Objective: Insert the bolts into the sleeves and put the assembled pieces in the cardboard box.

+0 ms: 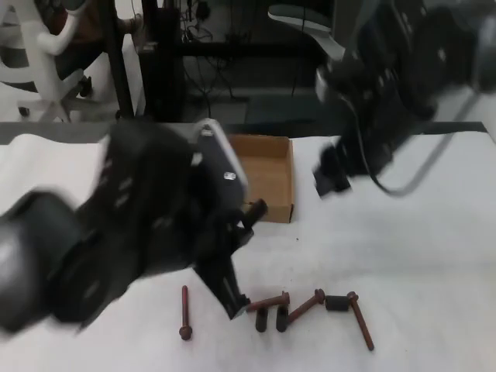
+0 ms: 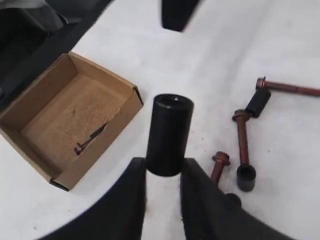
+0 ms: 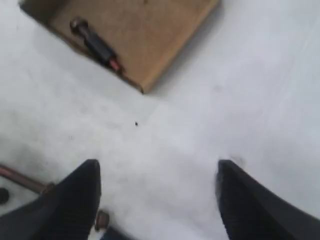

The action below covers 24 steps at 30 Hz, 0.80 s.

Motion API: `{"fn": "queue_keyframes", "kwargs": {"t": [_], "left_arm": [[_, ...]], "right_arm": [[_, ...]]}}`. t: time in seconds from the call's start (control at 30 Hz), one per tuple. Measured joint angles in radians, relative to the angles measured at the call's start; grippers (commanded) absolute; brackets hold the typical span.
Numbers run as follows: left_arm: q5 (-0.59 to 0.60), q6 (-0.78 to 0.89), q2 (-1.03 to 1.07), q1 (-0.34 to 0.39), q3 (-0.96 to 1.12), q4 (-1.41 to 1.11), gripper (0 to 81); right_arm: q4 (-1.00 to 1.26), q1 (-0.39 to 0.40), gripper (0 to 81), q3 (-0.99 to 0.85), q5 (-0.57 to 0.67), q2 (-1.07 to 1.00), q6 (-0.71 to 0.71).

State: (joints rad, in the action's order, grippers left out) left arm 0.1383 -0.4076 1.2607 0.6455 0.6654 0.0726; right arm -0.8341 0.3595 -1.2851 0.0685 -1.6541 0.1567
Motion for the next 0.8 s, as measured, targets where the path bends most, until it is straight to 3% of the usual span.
{"fn": "queue_keyframes", "kwargs": {"t": [0.07, 0.37, 0.8], "left_arm": [[0.008, 0.095, -0.100, 0.000, -0.079, -0.091, 1.8], [0.015, 0.472, -0.442, 0.000, -0.339, -0.449, 1.8], [0.015, 0.535, -0.533, 0.000, -0.372, -0.507, 1.8]], "right_arm": [[0.004, 0.000, 49.7, 0.084, -0.020, 0.039, 0.000], [0.138, 0.000, 49.8, 0.356, -0.034, 0.091, -0.036], [0.244, 0.000, 49.8, 0.442, -0.069, 0.057, -0.037]]}}
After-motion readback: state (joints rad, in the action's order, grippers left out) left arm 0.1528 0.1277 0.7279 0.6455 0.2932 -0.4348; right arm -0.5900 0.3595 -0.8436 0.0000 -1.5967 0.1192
